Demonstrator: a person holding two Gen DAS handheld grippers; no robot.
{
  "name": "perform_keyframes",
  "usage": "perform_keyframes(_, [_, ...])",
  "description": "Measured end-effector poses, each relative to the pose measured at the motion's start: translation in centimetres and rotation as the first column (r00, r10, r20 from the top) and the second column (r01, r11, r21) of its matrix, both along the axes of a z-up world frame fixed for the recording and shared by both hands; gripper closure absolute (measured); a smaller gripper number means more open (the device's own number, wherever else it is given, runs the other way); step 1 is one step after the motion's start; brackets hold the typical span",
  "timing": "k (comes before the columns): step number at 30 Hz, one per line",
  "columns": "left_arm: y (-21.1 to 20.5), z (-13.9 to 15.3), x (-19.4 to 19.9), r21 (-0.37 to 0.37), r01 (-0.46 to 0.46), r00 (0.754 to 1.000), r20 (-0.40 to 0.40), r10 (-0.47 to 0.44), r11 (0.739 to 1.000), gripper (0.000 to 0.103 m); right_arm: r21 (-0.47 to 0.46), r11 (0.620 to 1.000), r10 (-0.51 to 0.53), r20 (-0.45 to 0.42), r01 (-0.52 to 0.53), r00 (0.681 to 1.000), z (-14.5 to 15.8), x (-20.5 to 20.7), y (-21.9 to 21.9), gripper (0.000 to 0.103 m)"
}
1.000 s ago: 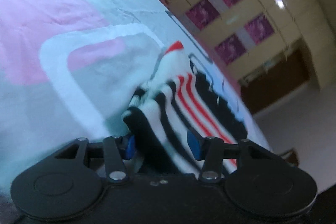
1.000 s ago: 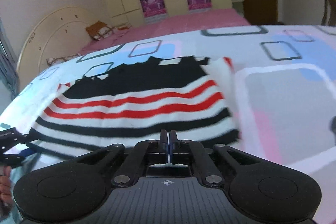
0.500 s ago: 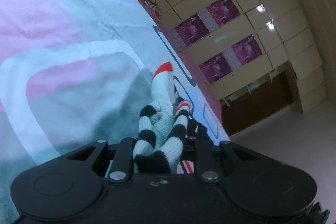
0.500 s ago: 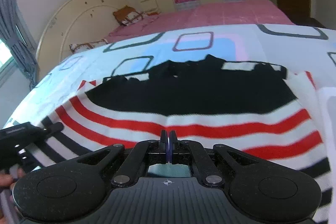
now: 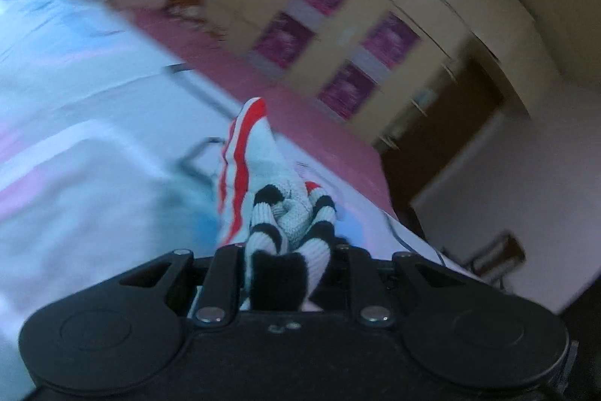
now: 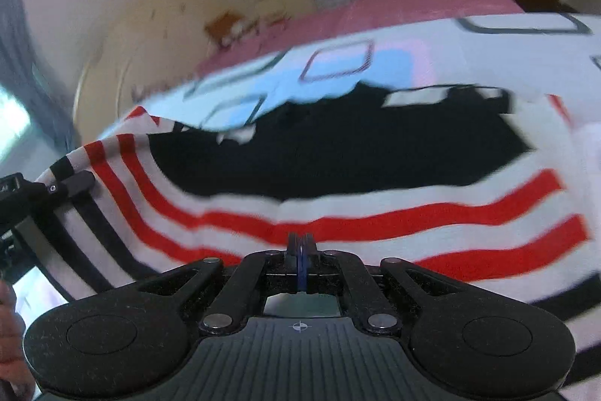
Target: Fold small clothes
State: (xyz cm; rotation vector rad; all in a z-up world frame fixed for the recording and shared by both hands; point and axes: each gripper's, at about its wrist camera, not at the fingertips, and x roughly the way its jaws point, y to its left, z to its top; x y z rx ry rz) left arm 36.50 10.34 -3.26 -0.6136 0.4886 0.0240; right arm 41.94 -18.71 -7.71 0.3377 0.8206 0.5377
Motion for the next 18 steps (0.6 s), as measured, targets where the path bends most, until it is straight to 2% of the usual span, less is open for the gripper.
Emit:
perform_keyframes(2, [-3.5,1.4,1.0,0.061,0.054,0.999,-0.004,-0.054,0.997,0.085,0.026,0.999,-0.043,0.021,0.042,0.999,0.8,-0.1,-3.4,0.103])
perform_keyframes(5, [-8.6,2.3,2.7,0.104,0.125,0.992,-0.021,-0.123,0.987,0.085,0.062,0.991,-0.119,0.034,0.117,0.992,1.8,-0.1,-8.7,0.103])
perform_keyframes(8, [-13.7,1.3,4.0,0.115,0.199,0.979,-0.059,-0.193,0.973,0.085,0.089,0.979,-0.188,0.032,0.185,0.982,2.6,-0.1,-13.5,0.103])
perform_keyframes(10, [-17.1,-0.6,4.9,0.134,0.254,0.965,-0.109,-0.24,0.958,0.085,0.115,0.967,-0.229,0.009,0.227,0.973,2.7,-0.1,-16.6,0.103])
perform_keyframes(12, [-20.6,-3.5,5.9,0.144,0.344,0.927,-0.211,-0.311,0.928,0.082,0.16,0.956,-0.244,-0.028,0.245,0.969,2.4,-0.1,-19.0,0.103])
perform_keyframes(14, [-23.3,-5.6,6.4,0.173,0.428,0.869,-0.347,-0.352,0.887,0.071,0.179,0.95,-0.247,-0.068,0.256,0.967,2.1,0.0,-20.3,0.101])
perform_keyframes(15, [-23.8,-5.2,5.7,0.202,0.453,0.865,-0.337,-0.373,0.869,0.066,0.183,0.951,-0.24,-0.078,0.251,0.968,2.2,-0.1,-20.8,0.082])
perform_keyframes(16, [-23.6,-4.5,5.1,0.186,0.477,0.857,-0.318,-0.406,0.859,0.046,0.191,0.95,-0.239,-0.071,0.248,0.968,2.5,-0.6,-21.4,0.044])
perform_keyframes(17, [-22.6,-3.6,4.3,0.12,0.492,0.848,-0.293,-0.443,0.862,0.026,0.198,0.947,-0.249,-0.047,0.253,0.967,3.0,-1.0,-21.7,0.033])
perform_keyframes(18, [-21.4,-2.7,3.6,0.076,0.481,0.853,-0.27,-0.446,0.874,0.023,0.212,0.948,-0.236,-0.023,0.235,0.971,3.3,-1.3,-21.8,0.032])
